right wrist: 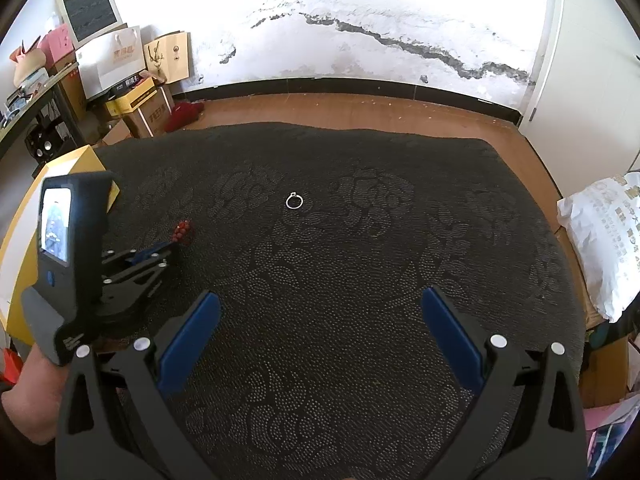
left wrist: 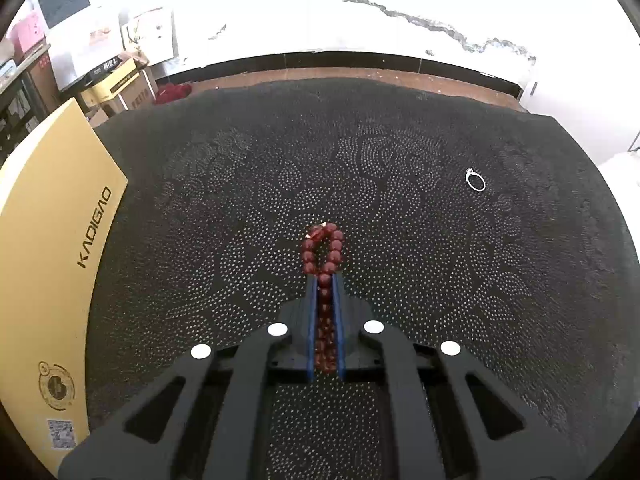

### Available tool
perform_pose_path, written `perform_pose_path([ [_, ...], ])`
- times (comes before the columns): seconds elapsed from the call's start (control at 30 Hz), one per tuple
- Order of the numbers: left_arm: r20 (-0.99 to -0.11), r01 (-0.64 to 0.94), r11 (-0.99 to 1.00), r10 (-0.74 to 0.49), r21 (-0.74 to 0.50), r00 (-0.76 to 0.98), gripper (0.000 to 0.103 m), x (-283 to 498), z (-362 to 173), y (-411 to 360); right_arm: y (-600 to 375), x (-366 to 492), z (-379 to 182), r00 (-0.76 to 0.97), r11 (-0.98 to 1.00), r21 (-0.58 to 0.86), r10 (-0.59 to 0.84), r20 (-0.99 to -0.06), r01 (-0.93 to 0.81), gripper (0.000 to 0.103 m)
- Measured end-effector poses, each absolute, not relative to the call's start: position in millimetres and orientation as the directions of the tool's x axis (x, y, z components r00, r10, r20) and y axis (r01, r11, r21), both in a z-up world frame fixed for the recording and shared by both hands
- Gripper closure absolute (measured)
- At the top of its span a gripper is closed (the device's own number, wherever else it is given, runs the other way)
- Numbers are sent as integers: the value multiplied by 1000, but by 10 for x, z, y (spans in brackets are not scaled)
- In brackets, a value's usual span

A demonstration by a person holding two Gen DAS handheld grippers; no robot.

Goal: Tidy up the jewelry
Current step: 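Lift the bracelet with the left tool while the right tool grasps the silver ring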

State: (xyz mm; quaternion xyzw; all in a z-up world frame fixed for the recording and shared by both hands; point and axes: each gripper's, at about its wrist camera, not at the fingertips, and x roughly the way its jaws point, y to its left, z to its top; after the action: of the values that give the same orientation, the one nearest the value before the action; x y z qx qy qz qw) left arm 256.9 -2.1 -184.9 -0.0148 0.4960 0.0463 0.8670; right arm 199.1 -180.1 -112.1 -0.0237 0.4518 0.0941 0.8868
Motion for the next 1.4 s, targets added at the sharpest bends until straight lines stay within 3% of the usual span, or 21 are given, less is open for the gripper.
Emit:
perform_pose_path([
  [0.6,-814,-40,999,46,28,579,96,2258,-1275,159,-1527,2277,-1294,565,980,28,137,-814,-198,6],
  [0.93,-812,-42,999,23,-2,584,96,2126,-1105,388,-1320,2749,-1947,459,967,-18,104,-882,-254,6],
  [1.33,-814,-76,997,21,-29,580,96,2062,-1060,688,-1286,3217,-2121,539,971,16,145,-830,-238,6],
  [1.4,-817,-81,996,21,-32,577,96,2055,-1067,726,-1270,3268,-2113,541,972,14,141,-829,-233,12],
])
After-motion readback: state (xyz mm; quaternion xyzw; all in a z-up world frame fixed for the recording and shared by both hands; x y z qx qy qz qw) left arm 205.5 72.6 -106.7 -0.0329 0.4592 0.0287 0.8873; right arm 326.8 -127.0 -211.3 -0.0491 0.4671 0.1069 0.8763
